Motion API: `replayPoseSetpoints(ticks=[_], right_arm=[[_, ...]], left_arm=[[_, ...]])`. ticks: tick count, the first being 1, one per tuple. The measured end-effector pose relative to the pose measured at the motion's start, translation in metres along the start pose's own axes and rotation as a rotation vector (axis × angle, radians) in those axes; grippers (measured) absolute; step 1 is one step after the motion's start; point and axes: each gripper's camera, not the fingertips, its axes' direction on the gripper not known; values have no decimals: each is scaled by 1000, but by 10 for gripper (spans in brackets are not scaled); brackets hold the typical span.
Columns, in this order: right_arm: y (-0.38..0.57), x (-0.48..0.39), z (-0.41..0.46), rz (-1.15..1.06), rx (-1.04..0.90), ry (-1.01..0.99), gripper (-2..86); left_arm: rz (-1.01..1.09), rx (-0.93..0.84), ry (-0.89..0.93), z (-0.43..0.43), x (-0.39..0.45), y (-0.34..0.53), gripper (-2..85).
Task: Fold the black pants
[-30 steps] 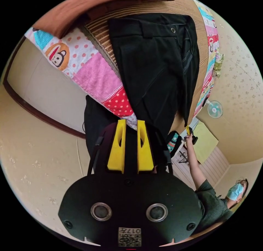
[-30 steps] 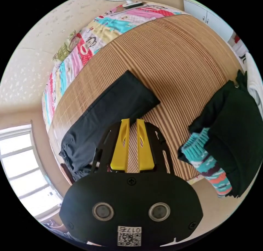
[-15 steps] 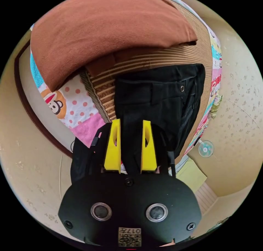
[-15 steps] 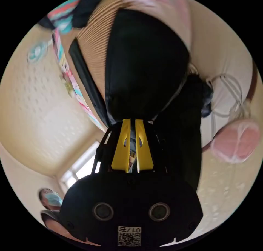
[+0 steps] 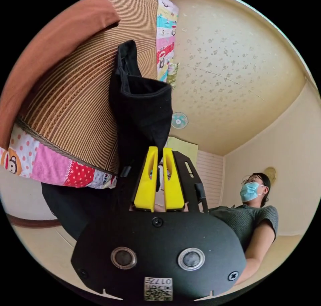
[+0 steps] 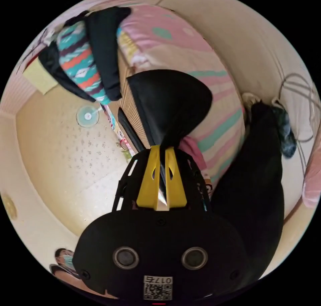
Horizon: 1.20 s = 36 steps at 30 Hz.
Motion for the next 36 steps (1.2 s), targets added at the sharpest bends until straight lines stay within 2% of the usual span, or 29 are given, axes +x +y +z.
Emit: replayPoseSetpoints(ticks=[4,6,9,12,15,17,19,21,23,25,26,27,29,30,31,34,36], right_arm=[[25,-88,1,-303,-107,-69,25],[42,-136,-2,-399,-101,3,24],[69,-233,18,-607,-73,217,25],[81,-317,86,-657,-75,355,32],[70,-380,194,-614,-116,481,57],[71,-416,285,-669,-163,497,90],[88,-442,335,-836,-225,433,84],[114,-461,379,-1015,-319,392,55],[138,-452,442,-1059,-477,599,25],[155,-424,481,-1120,-581,784,14],[165,-398,501,-1185,-641,896,11],[169,-384,509,-1204,-668,965,9],[173,-317,533,-1202,-773,1283,7],[173,-299,535,-1197,-811,1353,6],[176,-263,533,-1191,-886,1454,6],[200,-244,489,-1251,-736,1345,5],[211,-226,465,-1166,-780,1343,4]], left_arm=[[20,19,-46,-4,25,17,8],[-3,61,-71,-7,31,27,7],[-1,99,-110,3,46,24,6],[68,57,-67,42,64,-19,8],[21,96,-79,92,69,-85,16],[-85,238,-115,111,65,-117,20],[-110,493,-70,126,69,-136,2],[-98,521,-122,148,79,-150,-5],[-46,399,-264,185,94,-163,-8],[95,153,-508,247,109,-168,-9],[129,93,-577,263,110,-167,-9],[192,-17,-720,293,110,-161,-9],[246,-167,-945,329,98,-151,-9],[241,-284,-1109,347,80,-144,-9],[278,-383,-1187,358,65,-134,-9],[378,-448,-1272,354,67,-116,-10],[380,-493,-1351,348,70,-111,-9]])
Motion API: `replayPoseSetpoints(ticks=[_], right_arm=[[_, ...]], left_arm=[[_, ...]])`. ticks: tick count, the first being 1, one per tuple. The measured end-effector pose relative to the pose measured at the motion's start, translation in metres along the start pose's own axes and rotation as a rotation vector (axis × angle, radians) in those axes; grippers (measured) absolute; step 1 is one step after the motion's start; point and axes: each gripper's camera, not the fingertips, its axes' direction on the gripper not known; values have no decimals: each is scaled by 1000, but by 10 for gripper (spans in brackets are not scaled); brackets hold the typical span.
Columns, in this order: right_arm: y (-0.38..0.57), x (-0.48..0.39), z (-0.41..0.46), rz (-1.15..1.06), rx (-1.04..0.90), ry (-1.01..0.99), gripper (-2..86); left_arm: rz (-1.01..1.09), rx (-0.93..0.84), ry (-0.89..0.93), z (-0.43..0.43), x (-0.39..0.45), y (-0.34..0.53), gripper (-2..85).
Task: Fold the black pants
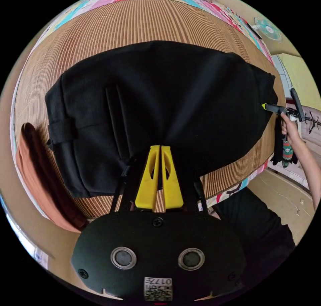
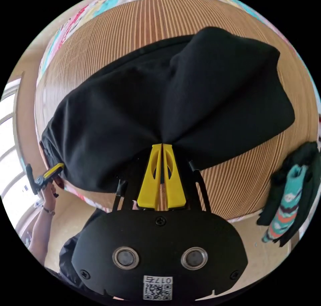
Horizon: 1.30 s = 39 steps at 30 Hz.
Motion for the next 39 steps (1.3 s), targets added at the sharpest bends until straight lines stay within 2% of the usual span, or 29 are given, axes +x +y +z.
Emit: replayPoseSetpoints(ticks=[2,4,5,7,12,14,17,19,21,23,27,29,33,35,37,39], right_arm=[[44,-15,28,-46,-131,9,4],[78,-26,39,-100,-139,33,4],[95,-31,44,-105,-152,48,4],[114,-33,48,-75,-180,47,4],[151,-33,35,-42,-175,-44,4],[167,-28,28,-5,-174,-88,4],[188,-19,25,52,-194,-113,4],[201,-15,24,76,-214,-122,4],[214,-13,21,87,-231,-125,4],[230,-13,13,73,-232,-100,3],[245,-11,5,100,-235,-65,4],[248,-7,0,161,-210,-96,3],[239,-10,-6,225,-161,-217,4],[229,-18,-13,237,-146,-279,5],[222,-25,-23,217,-121,-307,4],[218,-30,-32,185,-100,-306,4]], left_arm=[[-35,-64,-15,-1,-10,9,-9],[-108,-97,74,-10,-38,24,-6],[-113,-65,103,-16,-45,29,-4],[-124,117,196,-49,-77,48,17],[-360,330,154,-98,-160,45,159],[-358,359,177,-102,-179,29,166],[-251,246,240,-81,-187,-13,156],[-160,65,270,-50,-179,-35,95],[-98,65,281,-54,-179,-30,55],[-54,75,416,-63,-187,-16,43],[-3,231,602,-111,-228,47,39],[-65,223,592,-111,-251,69,40],[-318,219,433,-81,-287,91,83],[-477,343,385,-80,-295,115,106],[-720,586,398,-78,-293,170,132],[-849,642,435,-62,-282,203,153]])
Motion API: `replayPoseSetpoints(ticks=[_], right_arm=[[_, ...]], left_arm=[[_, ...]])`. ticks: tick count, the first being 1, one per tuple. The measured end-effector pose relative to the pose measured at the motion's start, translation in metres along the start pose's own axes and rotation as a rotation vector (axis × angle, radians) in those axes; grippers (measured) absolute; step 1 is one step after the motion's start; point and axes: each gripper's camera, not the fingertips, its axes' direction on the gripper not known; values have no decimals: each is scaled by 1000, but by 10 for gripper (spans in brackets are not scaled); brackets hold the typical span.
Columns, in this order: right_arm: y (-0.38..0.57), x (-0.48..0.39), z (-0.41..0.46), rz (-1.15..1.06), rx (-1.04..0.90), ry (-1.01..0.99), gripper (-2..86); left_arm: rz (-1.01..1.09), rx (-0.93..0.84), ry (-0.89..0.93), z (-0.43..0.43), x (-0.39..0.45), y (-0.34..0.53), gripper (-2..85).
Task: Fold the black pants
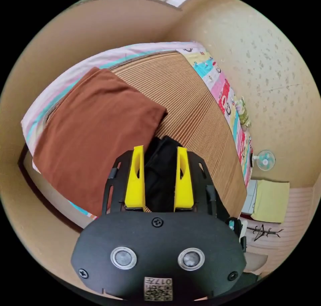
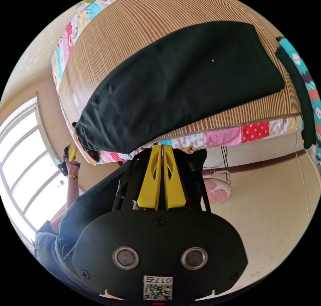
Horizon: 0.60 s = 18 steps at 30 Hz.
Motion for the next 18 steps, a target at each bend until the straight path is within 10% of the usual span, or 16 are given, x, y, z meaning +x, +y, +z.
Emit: replayPoseSetpoints(ticks=[12,18], right_arm=[[20,34,-14,47,7,21,4],[41,71,-21,112,72,-54,3]], left_arm=[[-483,-306,155,103,-110,59,124],[-132,-270,469,95,-94,45,52]])
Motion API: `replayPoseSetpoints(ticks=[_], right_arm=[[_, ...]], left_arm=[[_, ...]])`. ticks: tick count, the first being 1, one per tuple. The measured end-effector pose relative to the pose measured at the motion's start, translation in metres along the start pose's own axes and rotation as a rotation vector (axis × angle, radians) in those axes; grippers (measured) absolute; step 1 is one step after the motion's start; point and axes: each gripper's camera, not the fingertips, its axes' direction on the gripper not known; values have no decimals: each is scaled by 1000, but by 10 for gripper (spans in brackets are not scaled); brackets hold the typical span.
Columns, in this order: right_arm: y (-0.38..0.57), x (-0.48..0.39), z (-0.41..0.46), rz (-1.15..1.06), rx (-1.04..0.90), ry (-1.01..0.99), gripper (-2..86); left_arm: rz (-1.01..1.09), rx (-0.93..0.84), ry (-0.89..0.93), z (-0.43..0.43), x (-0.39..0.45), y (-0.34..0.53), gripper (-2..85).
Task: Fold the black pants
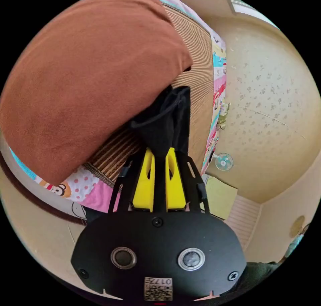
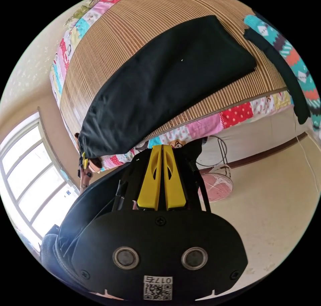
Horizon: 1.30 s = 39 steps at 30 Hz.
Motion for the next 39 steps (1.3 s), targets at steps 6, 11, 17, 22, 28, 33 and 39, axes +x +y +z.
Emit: replayPoseSetpoints(ticks=[6,11,17,22,28,33,39], right_arm=[[10,54,-6,104,61,-150,4],[4,108,-15,207,117,-339,4],[-14,153,-33,230,138,-468,7],[-47,155,-36,68,32,-407,16],[-116,84,-10,-255,-109,-346,70],[-156,1,6,-485,-122,-165,30],[-186,-35,79,-559,-175,330,7]], left_arm=[[625,-169,-44,32,152,42,52],[1081,-431,-180,154,272,142,75],[1108,-898,-239,303,242,223,93],[570,-557,-401,297,157,158,138],[398,-639,-770,348,75,142,155],[207,-674,-521,365,33,130,138],[251,-866,-417,401,24,133,89]])
